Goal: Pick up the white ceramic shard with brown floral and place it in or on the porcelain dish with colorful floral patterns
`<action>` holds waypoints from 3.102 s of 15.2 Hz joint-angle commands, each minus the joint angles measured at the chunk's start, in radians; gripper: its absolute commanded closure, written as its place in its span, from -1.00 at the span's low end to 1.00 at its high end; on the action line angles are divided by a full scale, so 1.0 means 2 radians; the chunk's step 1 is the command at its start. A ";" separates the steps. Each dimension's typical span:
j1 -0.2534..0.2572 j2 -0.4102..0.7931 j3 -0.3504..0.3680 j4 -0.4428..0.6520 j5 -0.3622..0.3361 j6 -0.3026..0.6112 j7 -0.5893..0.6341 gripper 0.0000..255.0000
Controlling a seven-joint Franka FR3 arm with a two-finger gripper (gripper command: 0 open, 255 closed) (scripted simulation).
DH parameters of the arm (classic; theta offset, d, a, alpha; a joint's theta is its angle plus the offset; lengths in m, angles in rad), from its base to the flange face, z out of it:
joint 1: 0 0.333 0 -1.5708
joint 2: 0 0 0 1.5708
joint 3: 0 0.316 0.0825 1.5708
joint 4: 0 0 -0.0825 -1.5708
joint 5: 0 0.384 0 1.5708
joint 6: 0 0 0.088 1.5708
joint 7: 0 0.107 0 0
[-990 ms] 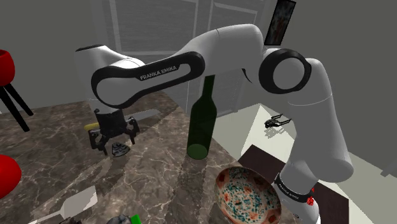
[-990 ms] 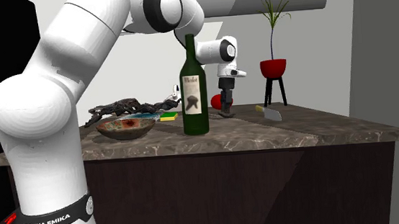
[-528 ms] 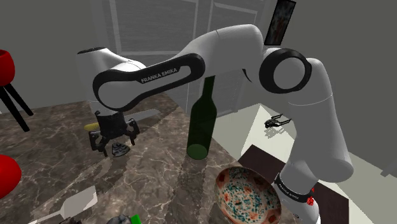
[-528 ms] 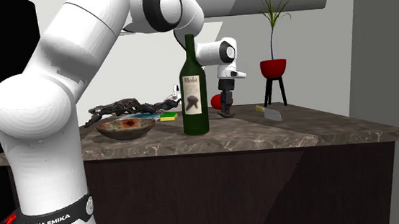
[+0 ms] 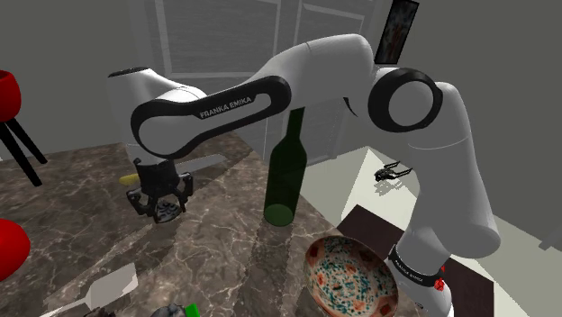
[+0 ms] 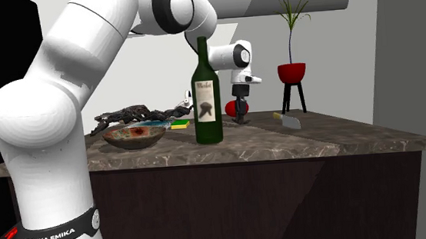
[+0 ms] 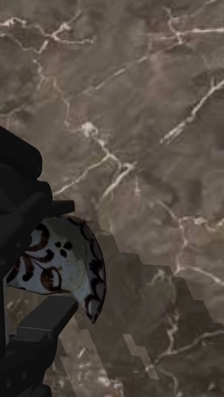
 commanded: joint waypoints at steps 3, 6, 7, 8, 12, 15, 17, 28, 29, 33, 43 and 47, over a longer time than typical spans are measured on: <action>0.002 0.009 -0.001 -0.003 -0.001 0.002 0.002 1.00; -0.002 0.003 -0.001 0.006 0.001 -0.011 -0.004 1.00; -0.002 0.001 0.000 0.009 0.002 -0.017 -0.004 1.00; -0.002 -0.001 0.000 0.013 0.003 -0.023 -0.005 1.00; -0.001 -0.007 0.001 0.031 0.005 -0.046 -0.006 1.00; 0.000 -0.010 0.002 0.046 0.006 -0.064 -0.006 1.00; 0.000 -0.012 0.003 0.057 0.007 -0.077 -0.006 1.00; 0.008 -0.011 0.004 0.127 0.008 -0.145 -0.007 1.00; 0.000 -0.039 0.008 0.082 0.015 -0.128 -0.006 1.00; -0.022 -0.138 0.020 -0.064 0.044 -0.077 -0.004 1.00; -0.002 -0.081 0.023 -0.076 0.018 -0.015 -0.016 -1.00; 0.002 -0.064 0.022 -0.086 0.010 0.011 -0.016 -1.00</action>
